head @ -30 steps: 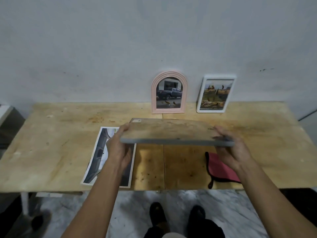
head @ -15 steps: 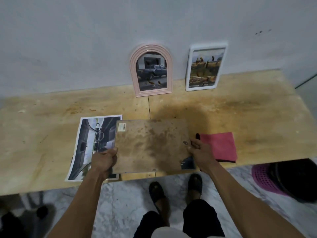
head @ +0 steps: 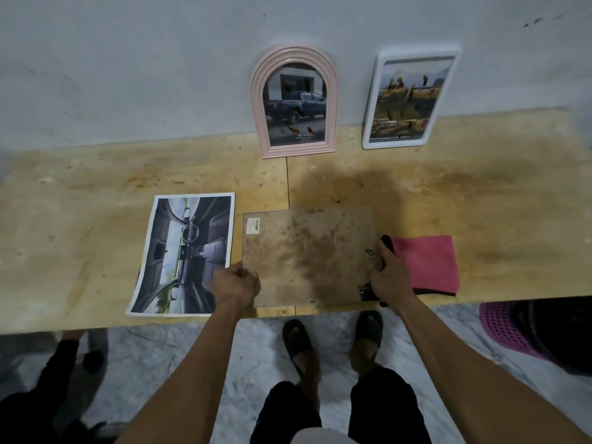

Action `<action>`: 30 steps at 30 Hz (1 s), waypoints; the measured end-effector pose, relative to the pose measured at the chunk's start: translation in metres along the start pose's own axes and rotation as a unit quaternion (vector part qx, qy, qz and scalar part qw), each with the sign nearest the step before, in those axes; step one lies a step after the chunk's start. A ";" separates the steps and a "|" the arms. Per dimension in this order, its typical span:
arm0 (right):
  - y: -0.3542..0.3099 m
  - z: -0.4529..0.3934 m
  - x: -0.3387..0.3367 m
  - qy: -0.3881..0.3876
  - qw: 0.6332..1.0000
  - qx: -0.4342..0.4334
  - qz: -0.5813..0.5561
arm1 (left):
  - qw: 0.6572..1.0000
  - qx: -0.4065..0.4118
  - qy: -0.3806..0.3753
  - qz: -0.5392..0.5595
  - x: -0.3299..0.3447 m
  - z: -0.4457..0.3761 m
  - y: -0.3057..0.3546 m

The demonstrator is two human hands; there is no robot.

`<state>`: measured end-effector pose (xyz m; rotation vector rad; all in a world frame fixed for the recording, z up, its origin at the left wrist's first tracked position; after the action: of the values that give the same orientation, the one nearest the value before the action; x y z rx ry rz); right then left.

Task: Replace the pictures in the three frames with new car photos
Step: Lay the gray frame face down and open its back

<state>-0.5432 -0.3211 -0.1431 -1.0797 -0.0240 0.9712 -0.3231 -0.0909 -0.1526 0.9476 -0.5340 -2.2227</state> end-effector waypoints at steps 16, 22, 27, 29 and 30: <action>0.005 0.019 0.043 0.167 0.982 0.086 -0.023 | 0.852 0.242 -0.098 -0.455 0.021 -0.029 0.030; -0.002 0.014 0.036 0.183 0.970 0.139 -0.080 | 0.894 0.231 -0.109 -0.368 0.022 -0.049 0.026; -0.006 0.006 0.038 0.239 0.926 0.206 -0.207 | 0.876 0.244 -0.096 -0.405 0.028 -0.043 0.029; -0.007 0.003 0.037 0.270 0.897 0.236 -0.258 | 0.879 0.243 -0.091 -0.401 0.028 -0.041 0.030; -0.005 0.002 0.037 0.285 0.885 0.245 -0.274 | 0.879 0.241 -0.090 -0.400 0.027 -0.040 0.031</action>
<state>-0.5182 -0.2955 -0.1536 -0.7787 0.3654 0.1028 -0.2950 -0.1359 -0.1742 1.4092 -0.9411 -3.0146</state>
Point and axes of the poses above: each hand's wrist, its own z-axis away from the middle knuckle, its own x-axis out of the palm, y = z × x, the point moved 4 cm from there along -z, towards the middle knuckle, and after that the axes turned 1 degree about -z, right-handed, at the moved point
